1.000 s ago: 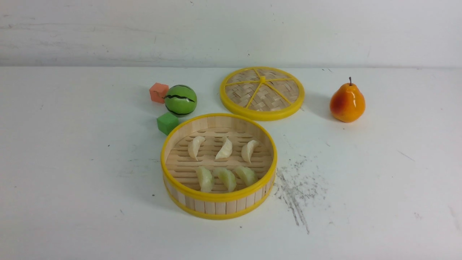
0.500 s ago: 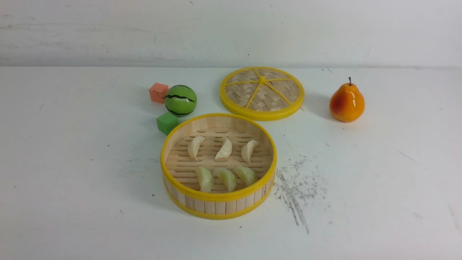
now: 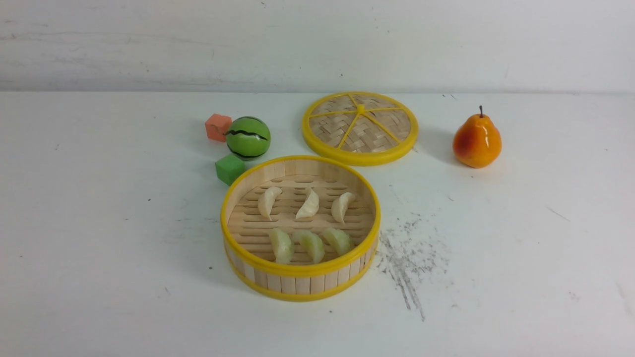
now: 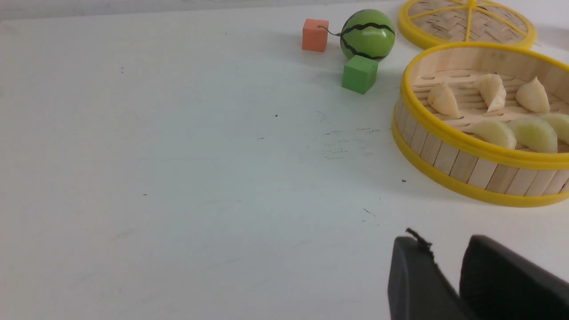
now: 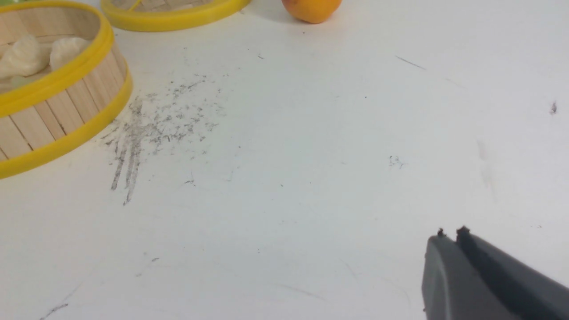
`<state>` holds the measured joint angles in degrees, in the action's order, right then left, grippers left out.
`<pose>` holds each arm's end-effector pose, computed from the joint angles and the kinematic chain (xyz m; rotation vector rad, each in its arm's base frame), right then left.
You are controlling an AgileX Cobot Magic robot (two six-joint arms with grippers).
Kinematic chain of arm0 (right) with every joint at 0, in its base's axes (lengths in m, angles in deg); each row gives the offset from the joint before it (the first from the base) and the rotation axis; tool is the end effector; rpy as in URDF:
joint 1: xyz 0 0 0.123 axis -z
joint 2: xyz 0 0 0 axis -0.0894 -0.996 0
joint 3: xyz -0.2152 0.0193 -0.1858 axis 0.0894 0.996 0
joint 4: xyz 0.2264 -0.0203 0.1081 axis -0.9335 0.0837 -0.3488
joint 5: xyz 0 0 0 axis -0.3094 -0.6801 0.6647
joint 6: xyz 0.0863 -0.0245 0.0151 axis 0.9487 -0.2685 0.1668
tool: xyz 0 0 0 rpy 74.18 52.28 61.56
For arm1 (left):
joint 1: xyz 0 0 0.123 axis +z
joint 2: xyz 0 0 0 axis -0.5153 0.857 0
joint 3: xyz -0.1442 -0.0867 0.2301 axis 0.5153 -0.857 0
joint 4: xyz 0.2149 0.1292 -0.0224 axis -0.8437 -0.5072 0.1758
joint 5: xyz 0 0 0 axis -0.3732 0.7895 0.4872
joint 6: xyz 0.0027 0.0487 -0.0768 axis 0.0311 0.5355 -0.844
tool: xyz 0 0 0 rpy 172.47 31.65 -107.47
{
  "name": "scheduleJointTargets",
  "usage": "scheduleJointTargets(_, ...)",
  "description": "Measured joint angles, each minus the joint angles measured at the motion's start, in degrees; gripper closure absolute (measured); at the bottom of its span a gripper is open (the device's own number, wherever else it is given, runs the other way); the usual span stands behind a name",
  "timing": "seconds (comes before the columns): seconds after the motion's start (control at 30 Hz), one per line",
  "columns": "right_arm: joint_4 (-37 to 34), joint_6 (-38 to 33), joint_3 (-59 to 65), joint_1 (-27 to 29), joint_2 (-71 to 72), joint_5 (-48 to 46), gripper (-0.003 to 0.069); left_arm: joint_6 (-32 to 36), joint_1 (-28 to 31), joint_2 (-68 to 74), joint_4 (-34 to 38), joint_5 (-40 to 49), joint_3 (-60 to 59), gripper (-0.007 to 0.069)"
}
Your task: Put the dumplings into the steamer on the white table.
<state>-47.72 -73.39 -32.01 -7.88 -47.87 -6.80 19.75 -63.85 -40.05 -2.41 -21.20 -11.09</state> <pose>0.0522 0.0040 0.1735 0.0747 1.8712 0.1450 0.0460 0.0091 0.2652 0.1494 1.8732 -0.1504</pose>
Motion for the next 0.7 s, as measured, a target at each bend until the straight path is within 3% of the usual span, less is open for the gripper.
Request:
scheduleJointTargets(0.33, 0.00, 0.00, 0.00, 0.00, 0.00, 0.00, 0.0622, 0.66, 2.89, -5.04, 1.73, 1.22, -3.07, 0.0460)
scheduleJointTargets(0.5, 0.00, 0.00, 0.00, 0.00, 0.00, 0.00, 0.0617, 11.87, 11.01, -6.63, 10.22, -4.69, -5.74, 0.0481)
scheduleJointTargets(0.6, 0.00, 0.00, 0.00, 0.00, 0.00, 0.00, 0.0615, 19.89, 18.75, -6.63, 19.79, -12.99, -8.48, 0.0557)
scheduleJointTargets(0.7, 0.00, 0.00, 0.00, 0.00, 0.00, 0.00, 0.0610, 23.42, 23.89, -6.63, 25.28, -18.71, -12.26, 0.0633)
